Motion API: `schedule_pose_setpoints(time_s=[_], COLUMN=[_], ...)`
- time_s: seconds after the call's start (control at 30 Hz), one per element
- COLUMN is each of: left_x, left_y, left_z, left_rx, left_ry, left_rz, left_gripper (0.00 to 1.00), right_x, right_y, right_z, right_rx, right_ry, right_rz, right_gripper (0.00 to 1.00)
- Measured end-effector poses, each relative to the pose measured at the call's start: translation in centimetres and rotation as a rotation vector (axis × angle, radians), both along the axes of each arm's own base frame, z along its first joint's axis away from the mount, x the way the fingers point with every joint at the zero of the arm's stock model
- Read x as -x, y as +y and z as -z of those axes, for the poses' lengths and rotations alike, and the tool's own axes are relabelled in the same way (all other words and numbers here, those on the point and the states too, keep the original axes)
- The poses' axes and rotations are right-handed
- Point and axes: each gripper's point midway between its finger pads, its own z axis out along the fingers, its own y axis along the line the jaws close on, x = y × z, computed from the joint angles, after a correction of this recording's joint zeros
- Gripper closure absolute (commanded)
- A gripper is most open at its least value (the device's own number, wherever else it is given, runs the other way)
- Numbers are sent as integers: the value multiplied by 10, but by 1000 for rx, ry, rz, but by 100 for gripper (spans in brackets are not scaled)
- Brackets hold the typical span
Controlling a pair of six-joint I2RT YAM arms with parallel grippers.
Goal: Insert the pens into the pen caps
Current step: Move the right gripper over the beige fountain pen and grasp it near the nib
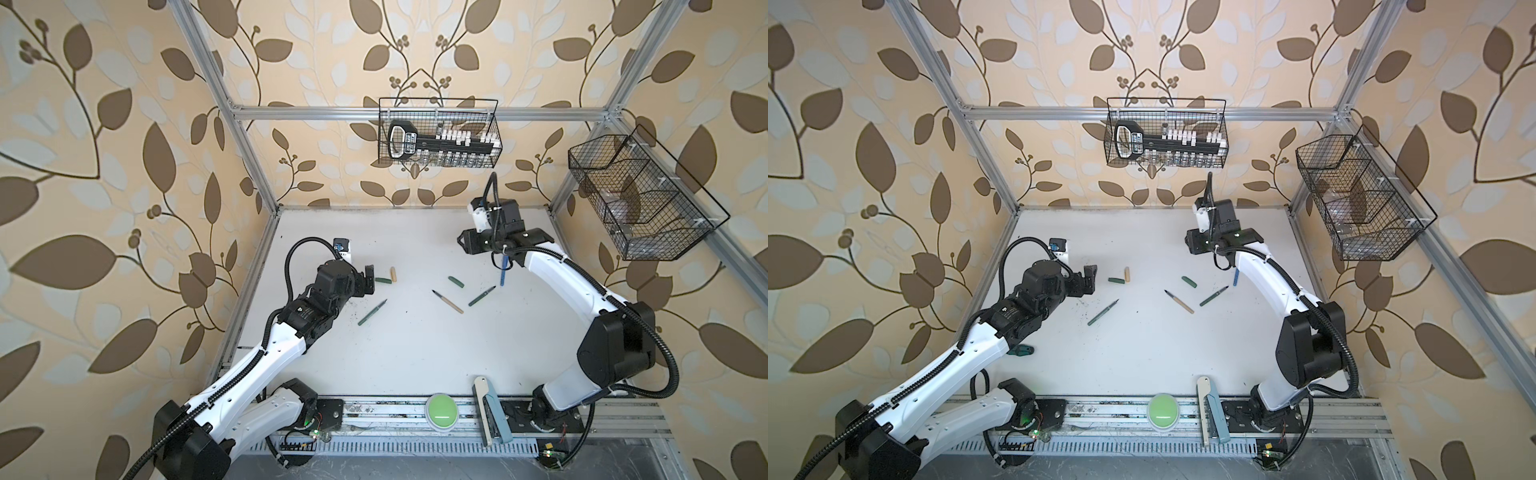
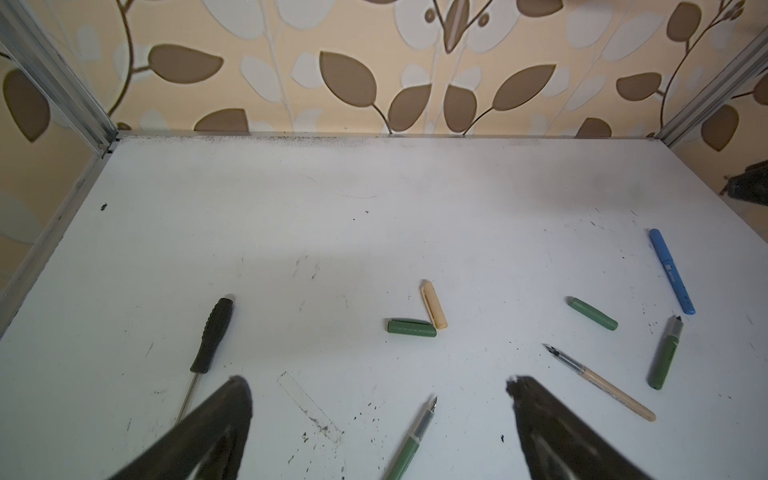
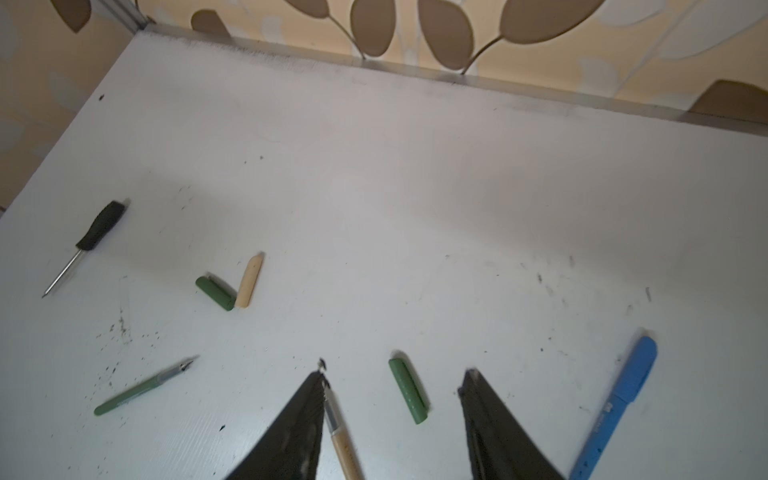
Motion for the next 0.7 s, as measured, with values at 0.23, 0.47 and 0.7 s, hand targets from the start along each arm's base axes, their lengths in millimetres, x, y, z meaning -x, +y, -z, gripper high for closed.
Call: schedule_pose_setpoints(time_s=[0.23,0.47,0.7], left_x=[5,9,12], left_y=[4,7,12], left_z=[-13,-18,-11], left_rx=[46,54,37], left_ry=[-31,-48,-33], left_rz=[-15,-25,-37], left_gripper=[1,1,1], right_x=[51,62,73], right_y=[45,51,50], right_z=[46,73,112], right_rx=[85,132,206], right_ry=[135,218,328], right_rz=[-149,-155,-164], right_gripper=[44,44,45])
